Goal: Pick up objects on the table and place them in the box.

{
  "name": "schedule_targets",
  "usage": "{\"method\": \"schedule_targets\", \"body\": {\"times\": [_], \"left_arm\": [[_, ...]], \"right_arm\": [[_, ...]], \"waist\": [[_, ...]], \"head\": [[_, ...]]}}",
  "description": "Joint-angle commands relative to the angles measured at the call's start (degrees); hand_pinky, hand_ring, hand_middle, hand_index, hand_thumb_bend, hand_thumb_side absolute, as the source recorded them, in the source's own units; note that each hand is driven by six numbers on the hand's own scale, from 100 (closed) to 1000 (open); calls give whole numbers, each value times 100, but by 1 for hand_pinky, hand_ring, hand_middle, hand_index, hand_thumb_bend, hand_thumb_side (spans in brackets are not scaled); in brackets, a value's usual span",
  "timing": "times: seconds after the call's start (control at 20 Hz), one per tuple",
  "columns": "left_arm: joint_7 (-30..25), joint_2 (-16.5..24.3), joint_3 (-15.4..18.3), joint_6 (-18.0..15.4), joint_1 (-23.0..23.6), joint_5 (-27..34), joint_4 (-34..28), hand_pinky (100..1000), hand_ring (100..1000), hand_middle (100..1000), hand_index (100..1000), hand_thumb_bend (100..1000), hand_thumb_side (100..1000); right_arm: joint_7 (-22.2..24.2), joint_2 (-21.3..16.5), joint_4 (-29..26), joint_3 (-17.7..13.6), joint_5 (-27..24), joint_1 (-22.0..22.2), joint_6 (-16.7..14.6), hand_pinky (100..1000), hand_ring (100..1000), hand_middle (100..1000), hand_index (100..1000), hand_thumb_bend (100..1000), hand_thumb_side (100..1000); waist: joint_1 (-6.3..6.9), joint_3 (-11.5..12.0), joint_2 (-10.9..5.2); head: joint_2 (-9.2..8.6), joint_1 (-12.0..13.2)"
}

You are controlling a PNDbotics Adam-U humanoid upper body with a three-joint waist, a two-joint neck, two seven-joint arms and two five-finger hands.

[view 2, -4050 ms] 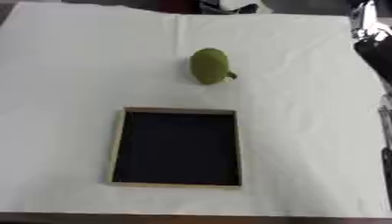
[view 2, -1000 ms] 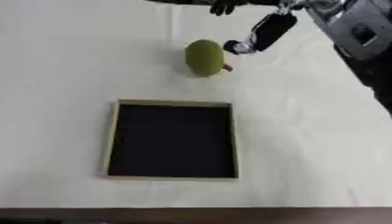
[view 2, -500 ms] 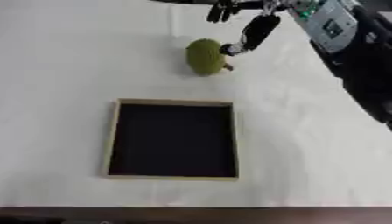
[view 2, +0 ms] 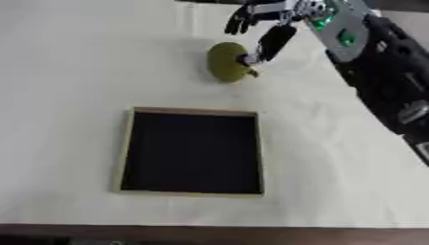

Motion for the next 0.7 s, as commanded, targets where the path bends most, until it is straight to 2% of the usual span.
{"method": "schedule_targets", "body": {"times": [0.05,0.2,0.35,0.7], "left_arm": [[-29,66,10,-9,-59,26,-116,695,742,759,757,100,609],[-30,65,9,-8,-60,27,-116,695,742,759,757,100,609],[-34,44,9,-8,-78,28,-116,696,743,760,757,100,610],[-50,18,8,-6,-92,26,-116,696,743,761,757,100,611]], "right_arm": [[-41,-56,100,-106,81,-145,-78,927,858,813,882,286,289],[-59,-39,133,-105,95,-158,-121,928,864,813,882,286,289],[-225,53,328,-246,240,-183,-60,927,858,818,882,277,297],[-466,211,711,-376,592,-189,-232,927,859,819,883,265,290]], "waist": [[26,6,-102],[27,12,-102],[20,48,-59],[22,67,-16]], "head": [[22,-19],[24,-22],[-9,-44],[-16,-102]]}}
